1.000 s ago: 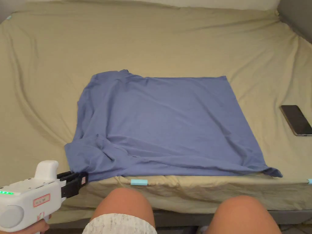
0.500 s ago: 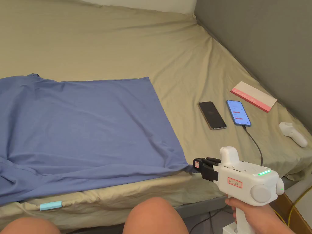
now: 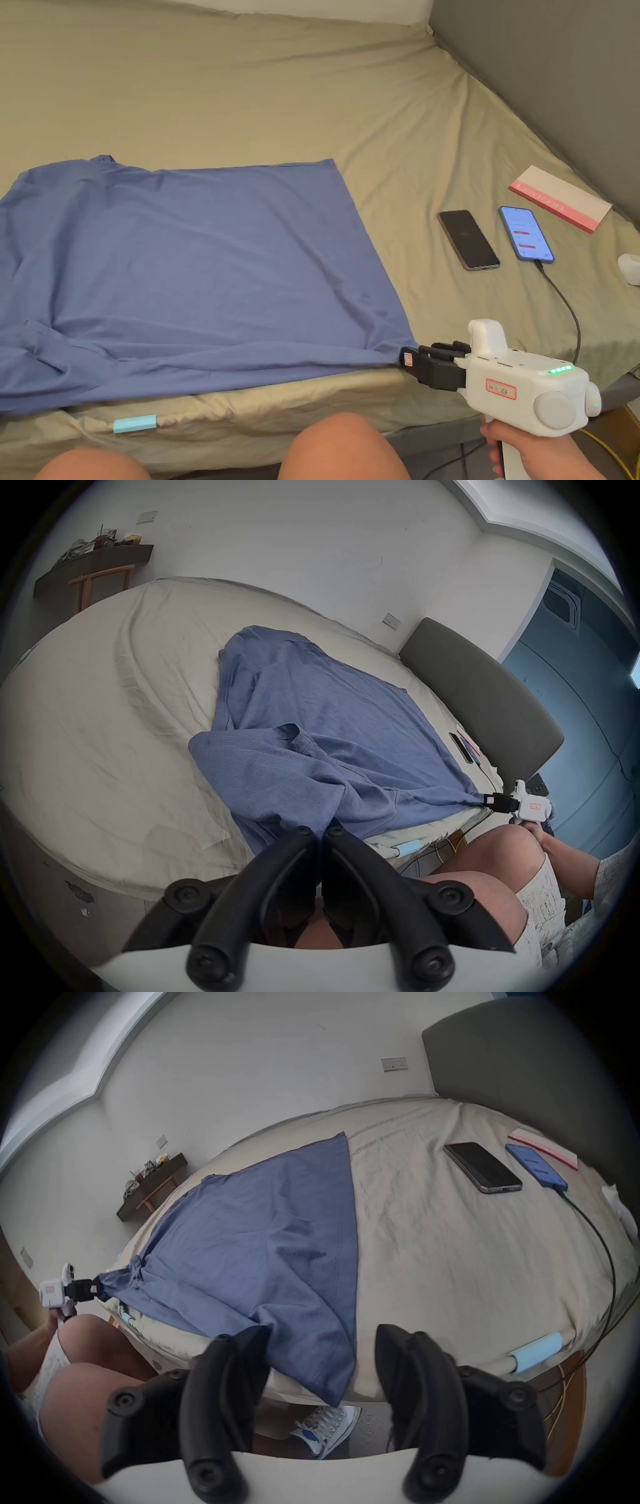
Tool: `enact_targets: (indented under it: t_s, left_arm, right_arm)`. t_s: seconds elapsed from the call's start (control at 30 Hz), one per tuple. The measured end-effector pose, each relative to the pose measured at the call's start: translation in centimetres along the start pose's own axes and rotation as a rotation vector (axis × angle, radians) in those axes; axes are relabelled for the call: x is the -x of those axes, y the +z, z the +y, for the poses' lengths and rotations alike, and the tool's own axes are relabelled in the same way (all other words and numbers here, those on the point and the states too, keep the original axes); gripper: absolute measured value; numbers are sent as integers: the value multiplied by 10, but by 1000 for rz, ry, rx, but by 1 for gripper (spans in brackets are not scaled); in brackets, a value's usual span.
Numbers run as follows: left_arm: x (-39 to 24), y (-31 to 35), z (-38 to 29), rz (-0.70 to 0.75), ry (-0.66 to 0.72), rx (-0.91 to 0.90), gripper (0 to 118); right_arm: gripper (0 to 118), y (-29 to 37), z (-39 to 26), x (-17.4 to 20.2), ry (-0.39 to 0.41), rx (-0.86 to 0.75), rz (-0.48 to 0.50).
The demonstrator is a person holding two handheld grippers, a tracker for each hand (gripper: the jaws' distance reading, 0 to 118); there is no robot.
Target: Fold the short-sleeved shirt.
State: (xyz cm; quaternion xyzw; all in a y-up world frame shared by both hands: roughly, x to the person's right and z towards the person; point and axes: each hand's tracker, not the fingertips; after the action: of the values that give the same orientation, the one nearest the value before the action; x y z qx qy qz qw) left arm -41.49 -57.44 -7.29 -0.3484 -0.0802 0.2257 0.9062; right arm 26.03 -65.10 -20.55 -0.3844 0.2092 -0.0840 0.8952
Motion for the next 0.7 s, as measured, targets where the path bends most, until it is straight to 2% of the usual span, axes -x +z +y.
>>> enact_targets:
  t_s: [0.03, 0.07, 0.13, 0.23, 0.37, 0.43, 0.7]
  left_arm:
    - [0, 0, 0, 1, 0, 1, 0]
    - [-1, 0, 0, 1, 1, 1, 0]
    - [2, 0, 0, -3, 4, 1, 0]
    - [2, 1, 0, -5, 5, -2, 0]
    - [6, 4, 2, -13, 13, -5, 0]
    - [8, 8, 4, -20, 17, -8, 0]
    - [11, 31, 10, -58, 37, -48, 0]
  right_arm:
    - [40, -1, 0, 1, 4, 4, 0]
    - [31, -1, 0, 4, 19, 7, -19]
    - [26, -1, 0, 3, 14, 19, 0]
    - [9, 0, 0, 5, 9, 19, 10]
    - [6, 6, 2, 13, 19, 10, 11]
    - [6, 10, 5, 11, -29, -6, 43]
    - [5, 36, 12, 17, -26, -60, 48]
